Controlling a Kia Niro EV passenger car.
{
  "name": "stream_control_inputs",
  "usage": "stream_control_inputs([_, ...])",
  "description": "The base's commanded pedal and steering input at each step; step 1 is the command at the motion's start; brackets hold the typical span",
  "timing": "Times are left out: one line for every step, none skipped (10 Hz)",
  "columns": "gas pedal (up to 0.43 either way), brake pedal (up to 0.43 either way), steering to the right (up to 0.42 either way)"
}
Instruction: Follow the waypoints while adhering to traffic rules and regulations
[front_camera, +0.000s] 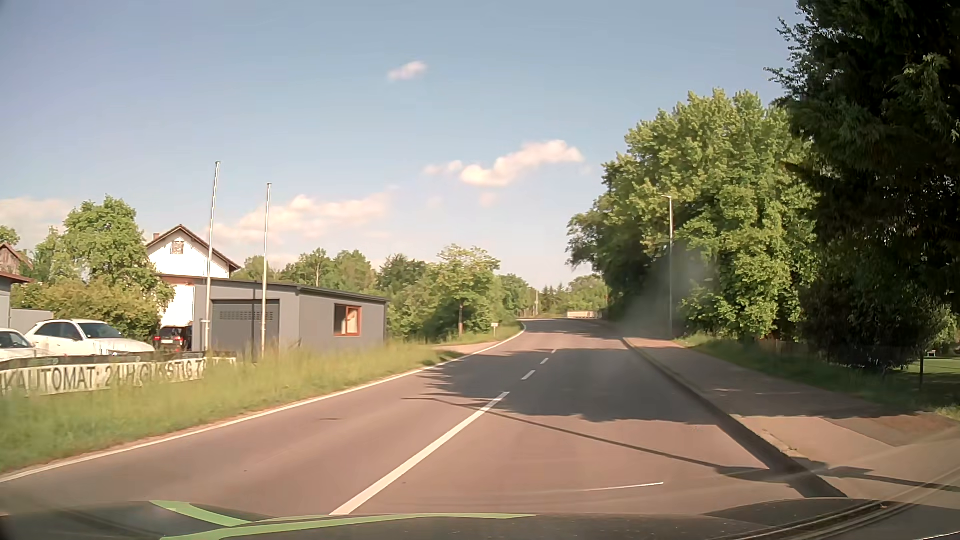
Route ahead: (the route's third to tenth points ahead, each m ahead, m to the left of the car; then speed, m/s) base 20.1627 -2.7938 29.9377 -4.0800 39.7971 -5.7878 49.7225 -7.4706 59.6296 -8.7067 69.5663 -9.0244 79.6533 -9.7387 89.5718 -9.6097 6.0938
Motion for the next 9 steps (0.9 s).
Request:
stream_control_inputs([0.177, 0.0, 0.182])
stream_control_inputs([0.177, 0.0, 0.158])
stream_control_inputs([0.177, 0.0, 0.133])
stream_control_inputs([0.177, 0.0, 0.118])
stream_control_inputs([0.177, 0.0, 0.1])
stream_control_inputs([0.177, 0.0, 0.085])
stream_control_inputs([0.177, 0.0, 0.072])
stream_control_inputs([0.189, 0.0, 0.062])
stream_control_inputs([0.189, 0.0, 0.044])
